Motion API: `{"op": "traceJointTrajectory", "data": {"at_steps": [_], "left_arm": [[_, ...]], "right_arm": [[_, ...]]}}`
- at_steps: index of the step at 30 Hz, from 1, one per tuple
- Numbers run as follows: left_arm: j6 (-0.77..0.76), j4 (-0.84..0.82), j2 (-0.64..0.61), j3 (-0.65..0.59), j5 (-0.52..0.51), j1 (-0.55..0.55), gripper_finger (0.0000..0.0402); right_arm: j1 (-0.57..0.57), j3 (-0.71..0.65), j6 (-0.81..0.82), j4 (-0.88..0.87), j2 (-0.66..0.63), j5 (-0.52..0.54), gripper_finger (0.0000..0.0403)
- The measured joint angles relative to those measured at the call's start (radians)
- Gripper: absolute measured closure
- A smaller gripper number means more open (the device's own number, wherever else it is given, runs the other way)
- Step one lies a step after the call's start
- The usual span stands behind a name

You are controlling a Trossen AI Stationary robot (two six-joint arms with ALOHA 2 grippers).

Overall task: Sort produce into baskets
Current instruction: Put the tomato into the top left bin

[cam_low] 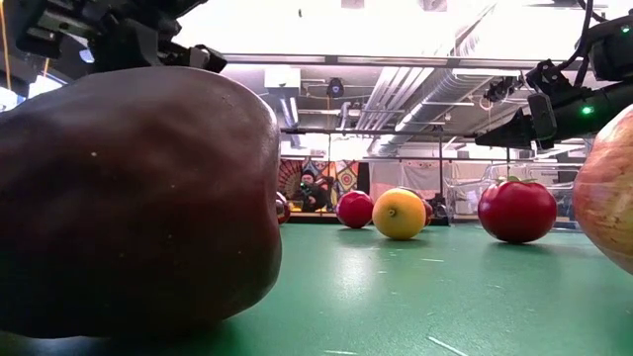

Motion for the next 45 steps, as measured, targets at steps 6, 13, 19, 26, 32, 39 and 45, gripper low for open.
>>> {"op": "traceJointTrajectory", "data": {"at_steps": [6,13,19,26,32,39,45], "left_arm": [[0.036,-0.090,0.047,0.063,0.017,-0.004,0.0236],[0.112,-0.110,0.096,0.063,-0.009,-0.024,0.0216],[0.041,-0.118,0.103,0.063,-0.167,-0.025,0.0216],[-0.113,-0.137,0.103,0.063,-0.189,-0.012,0.0216],[-0.160,-0.219,0.103,0.063,-0.188,-0.005,0.0215],[-0.188,-0.245,0.102,0.064,-0.208,-0.005,0.0195],[-0.223,-0.259,0.102,0.101,-0.205,0.019,0.0146]], "right_arm": [[0.000,0.000,0.000,0.000,0.000,0.000,0.0402],[0.000,0.000,0.000,0.000,0.000,0.000,0.0402],[0.000,0.000,0.000,0.000,0.000,0.000,0.0402],[0.000,0.000,0.000,0.000,0.000,0.000,0.0402],[0.000,0.000,0.000,0.000,0.000,0.000,0.0402],[0.000,0.000,0.000,0.000,0.000,0.000,0.0402],[0.000,0.000,0.000,0.000,0.000,0.000,0.0402]]}}
